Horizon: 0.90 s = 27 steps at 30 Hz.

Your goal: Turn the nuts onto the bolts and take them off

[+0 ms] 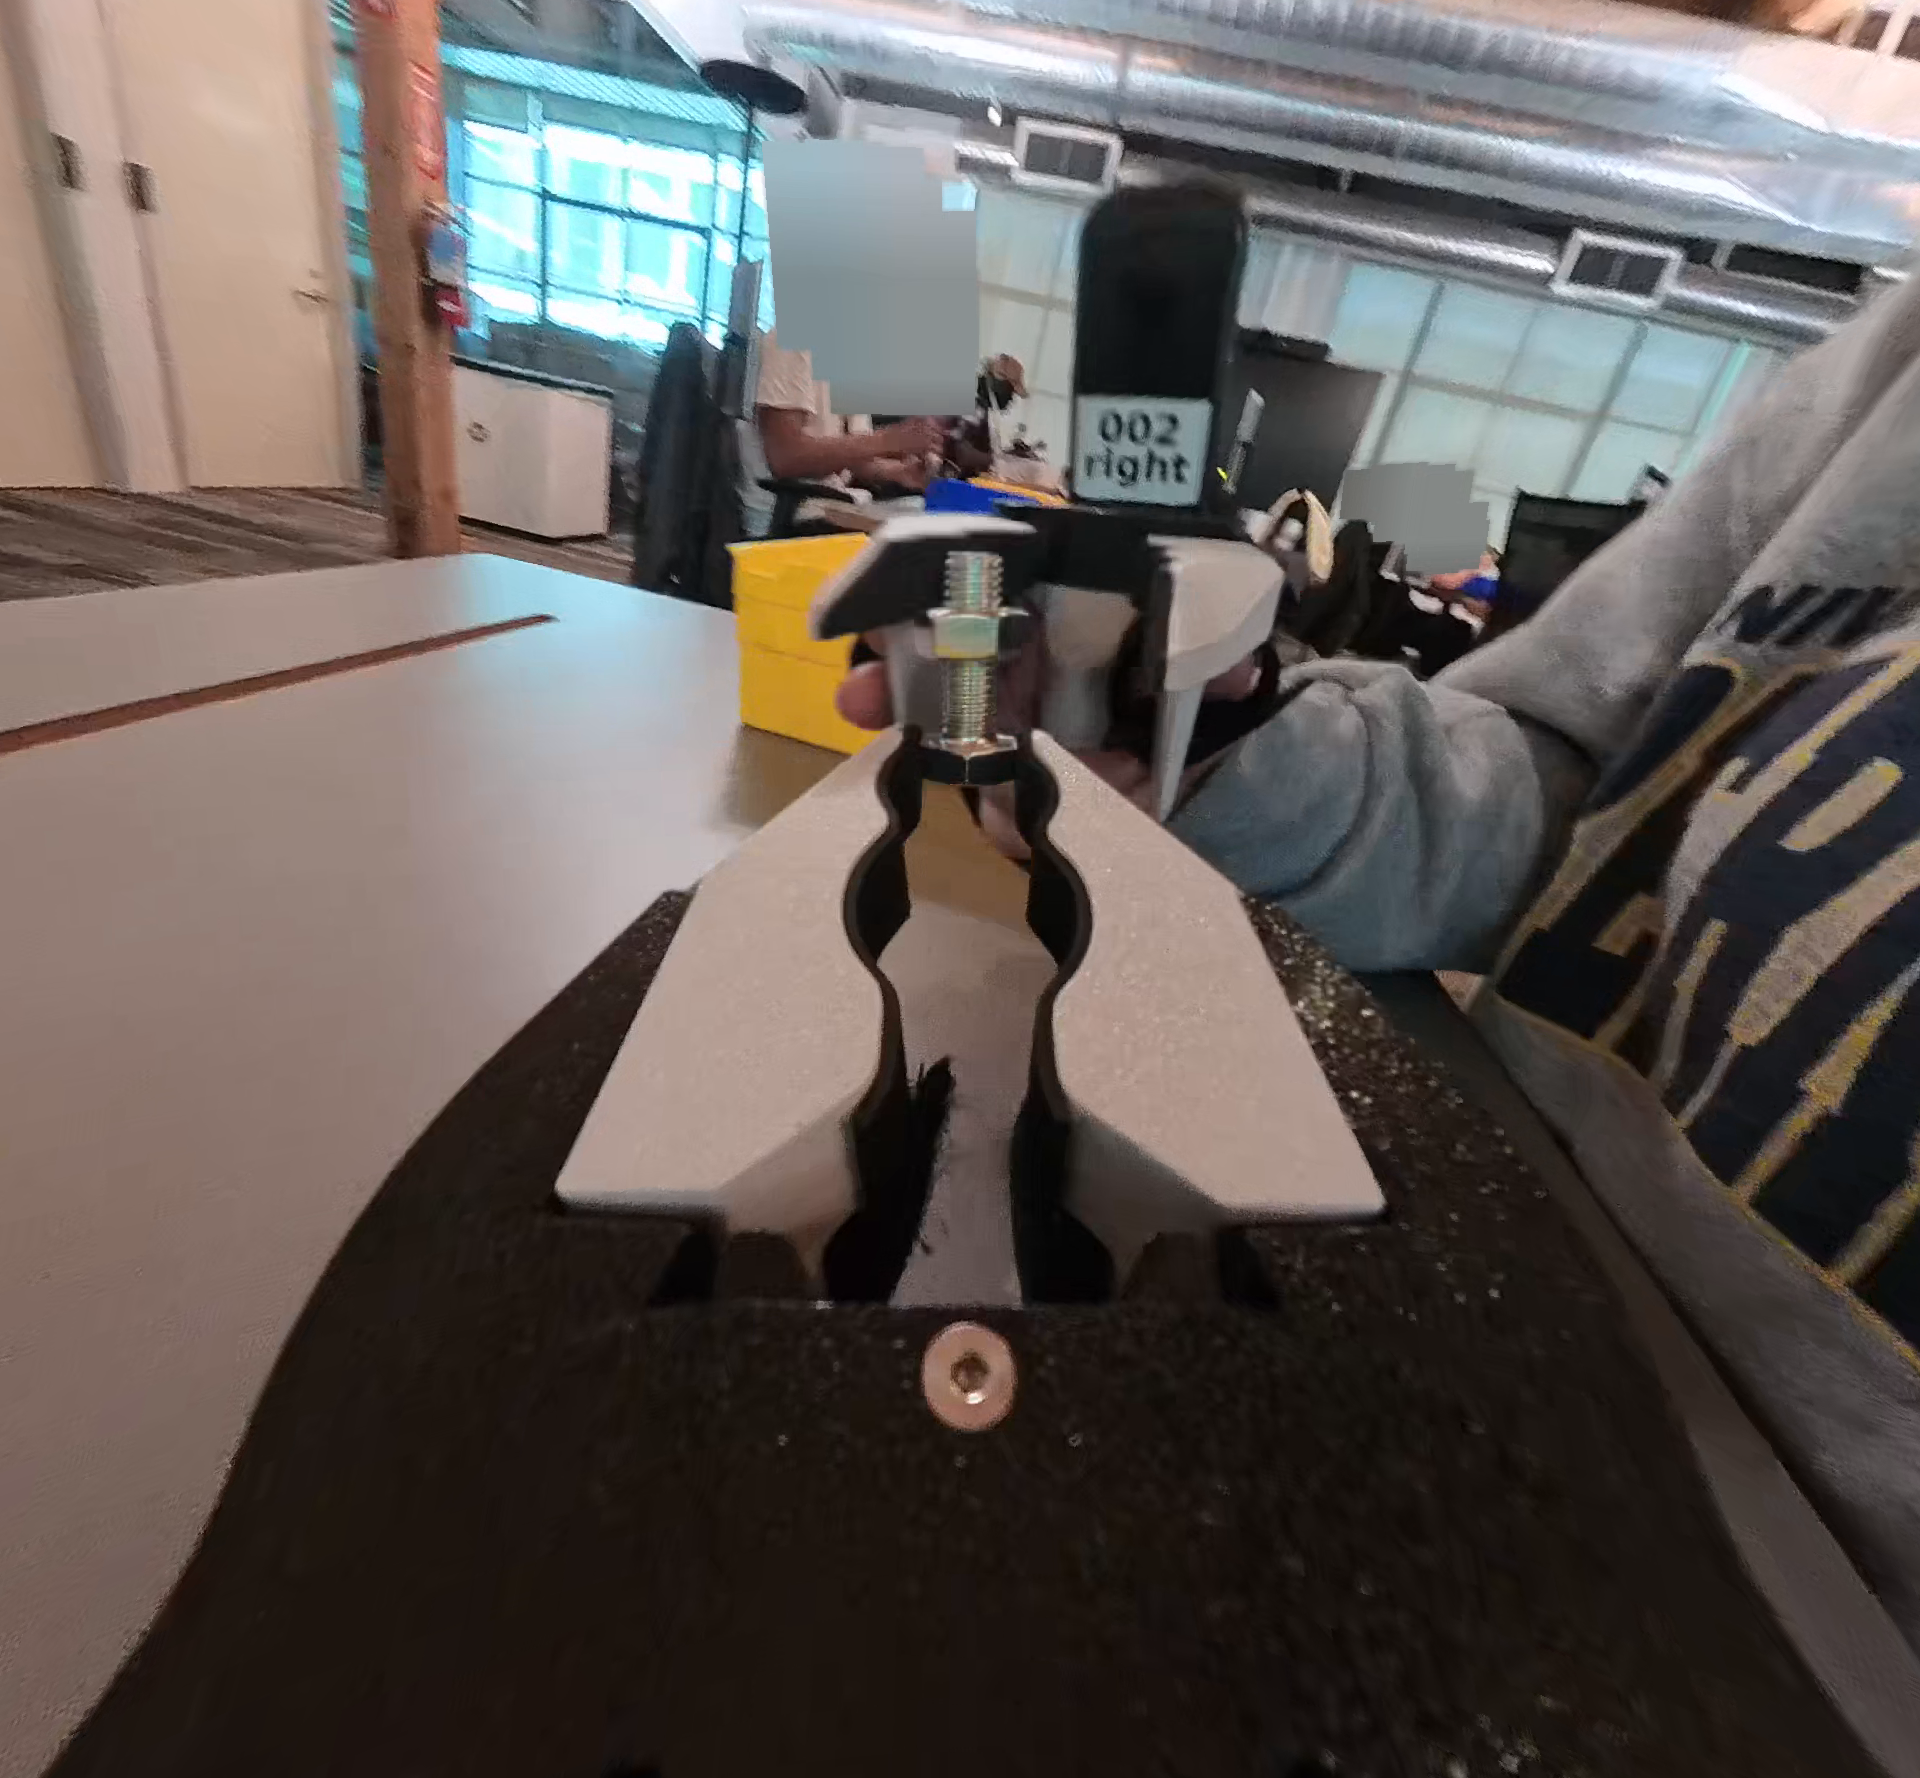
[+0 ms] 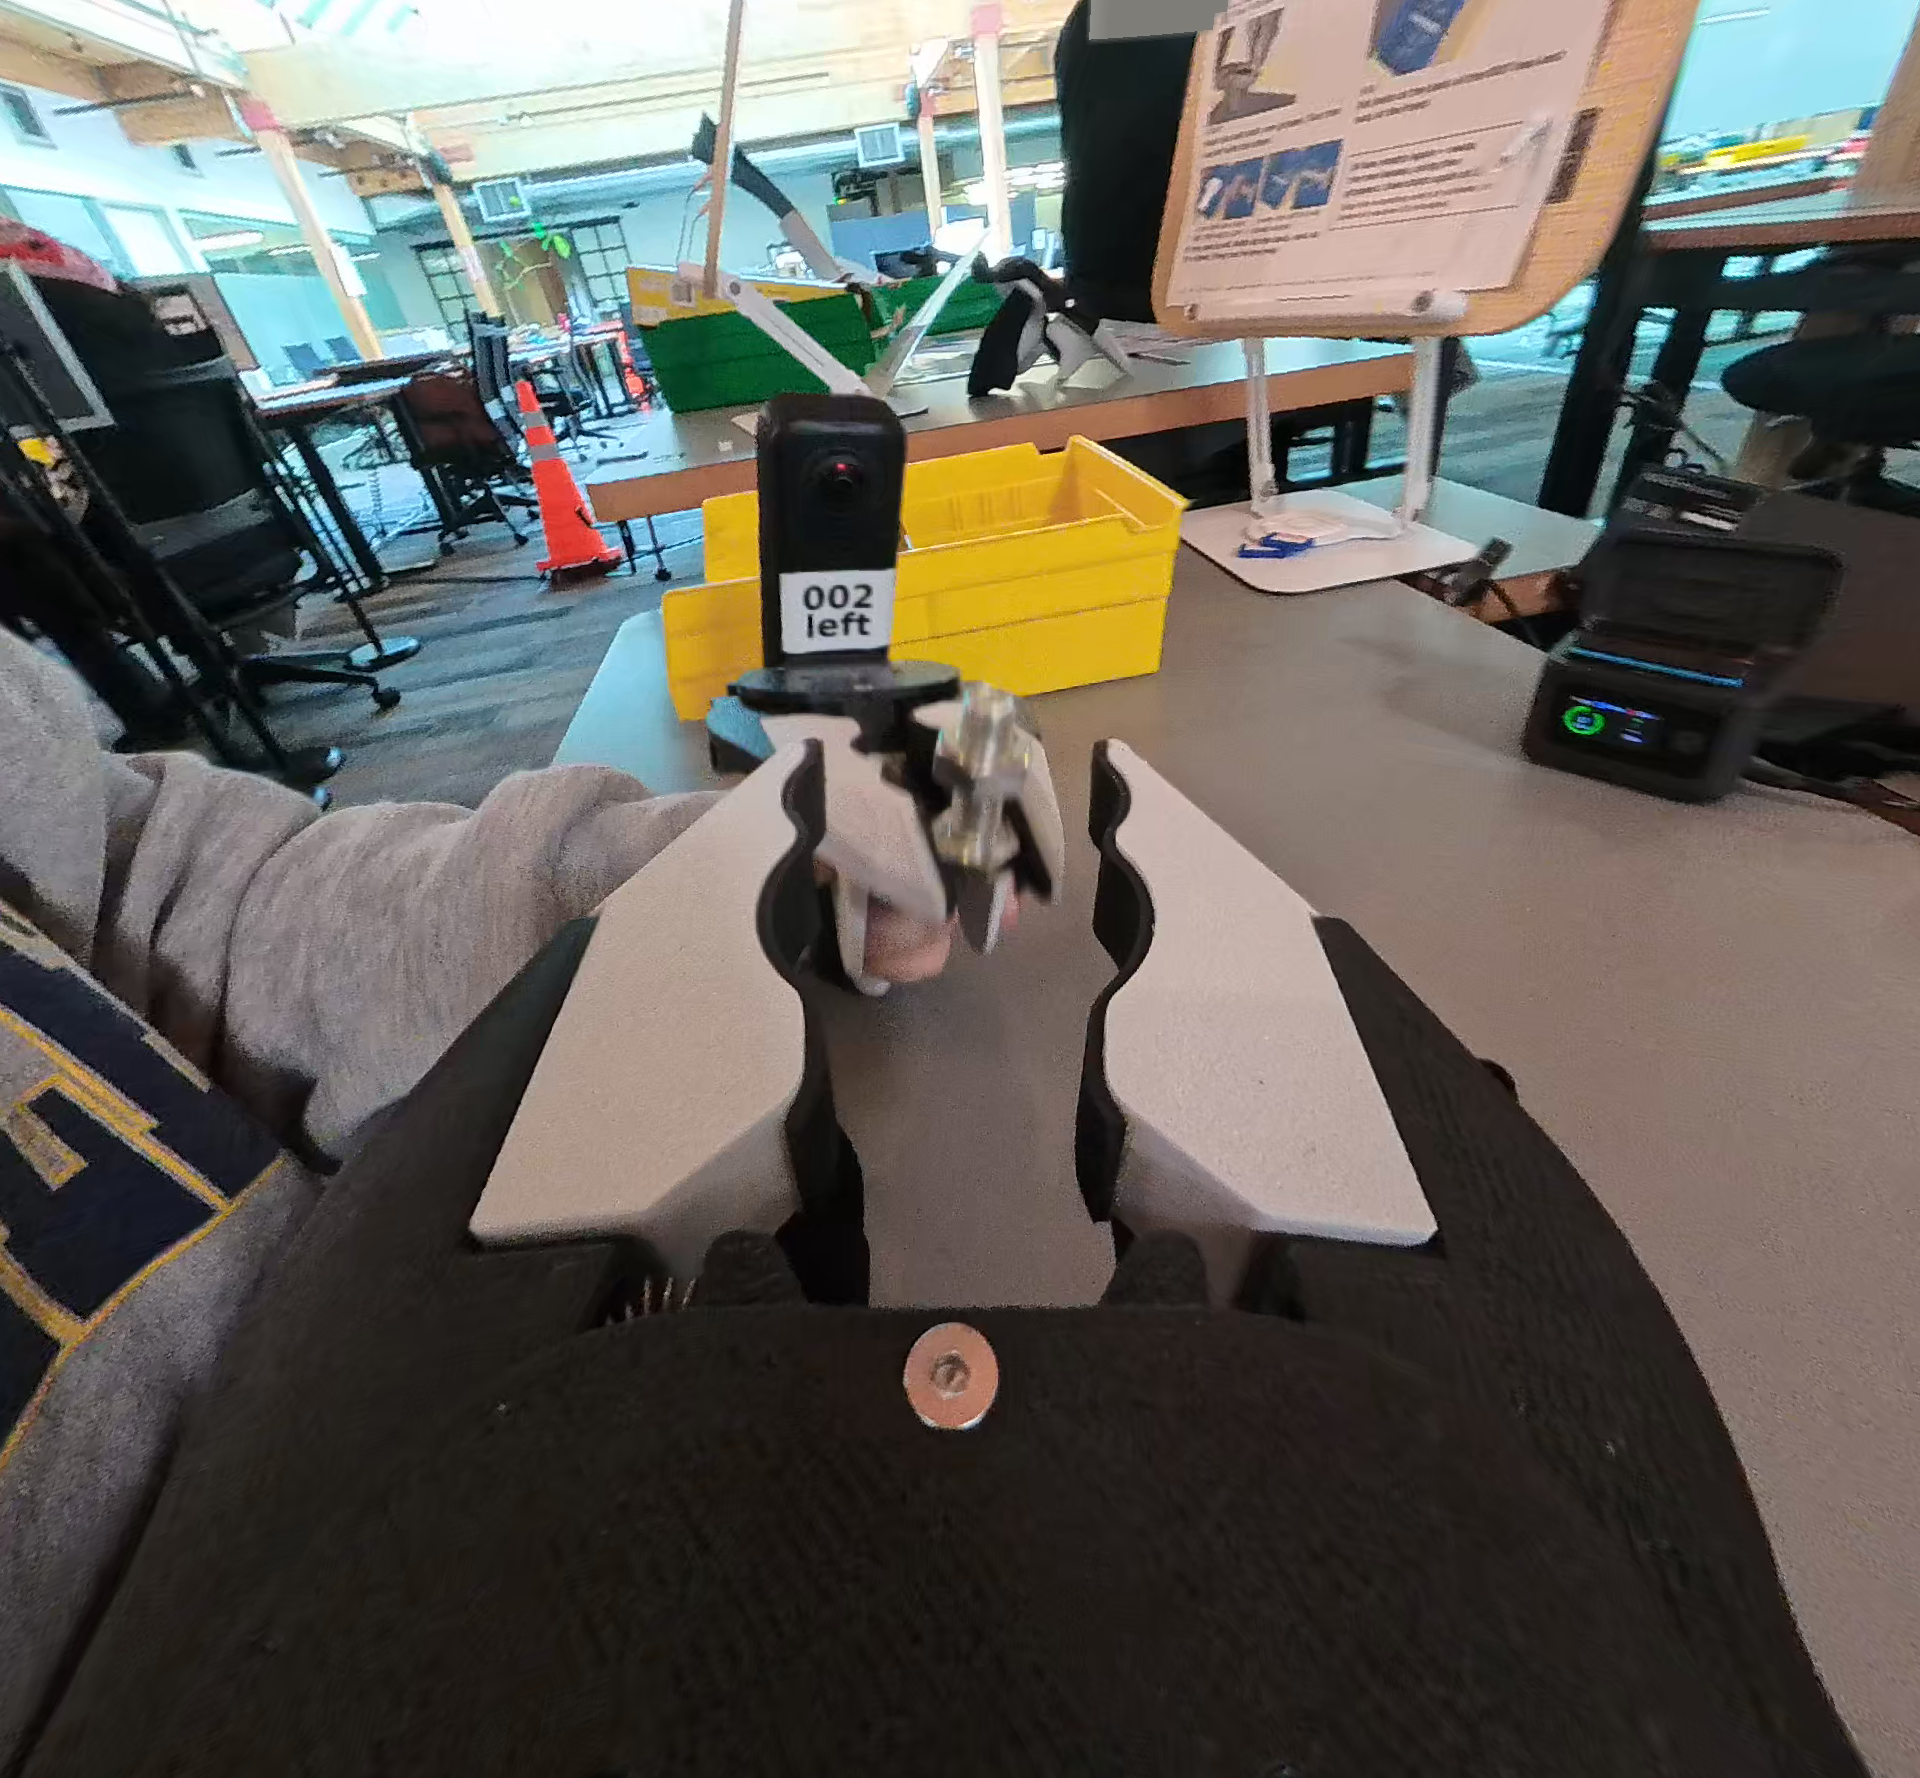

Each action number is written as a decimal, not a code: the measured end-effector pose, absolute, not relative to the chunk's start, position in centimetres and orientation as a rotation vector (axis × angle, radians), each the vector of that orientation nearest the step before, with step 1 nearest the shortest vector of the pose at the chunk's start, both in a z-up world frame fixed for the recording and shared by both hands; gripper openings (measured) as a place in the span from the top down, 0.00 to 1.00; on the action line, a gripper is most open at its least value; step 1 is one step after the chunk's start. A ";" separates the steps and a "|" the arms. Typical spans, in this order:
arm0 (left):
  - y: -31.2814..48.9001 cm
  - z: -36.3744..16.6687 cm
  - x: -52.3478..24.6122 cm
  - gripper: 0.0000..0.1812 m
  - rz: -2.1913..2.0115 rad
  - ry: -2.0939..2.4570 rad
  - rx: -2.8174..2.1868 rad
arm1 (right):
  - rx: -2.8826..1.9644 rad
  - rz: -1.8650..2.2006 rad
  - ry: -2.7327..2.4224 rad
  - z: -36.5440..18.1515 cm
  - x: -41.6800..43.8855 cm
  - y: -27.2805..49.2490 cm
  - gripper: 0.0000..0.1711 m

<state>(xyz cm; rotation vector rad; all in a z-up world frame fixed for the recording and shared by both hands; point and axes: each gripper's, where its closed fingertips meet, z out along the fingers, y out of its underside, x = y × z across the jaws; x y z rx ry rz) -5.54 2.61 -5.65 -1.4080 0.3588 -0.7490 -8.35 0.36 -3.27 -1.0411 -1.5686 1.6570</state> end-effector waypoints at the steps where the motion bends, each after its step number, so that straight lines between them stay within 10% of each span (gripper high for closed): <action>1: 2.6 -5.8 -4.8 0.91 -0.770 0.385 -1.413 | -1.030 1.664 -1.584 -3.3 -8.6 -0.1 0.70; 27: 2.1 -5.3 -7.1 0.91 -0.799 0.315 -1.402 | -1.065 1.724 -1.498 -3.4 -7.6 1.1 0.72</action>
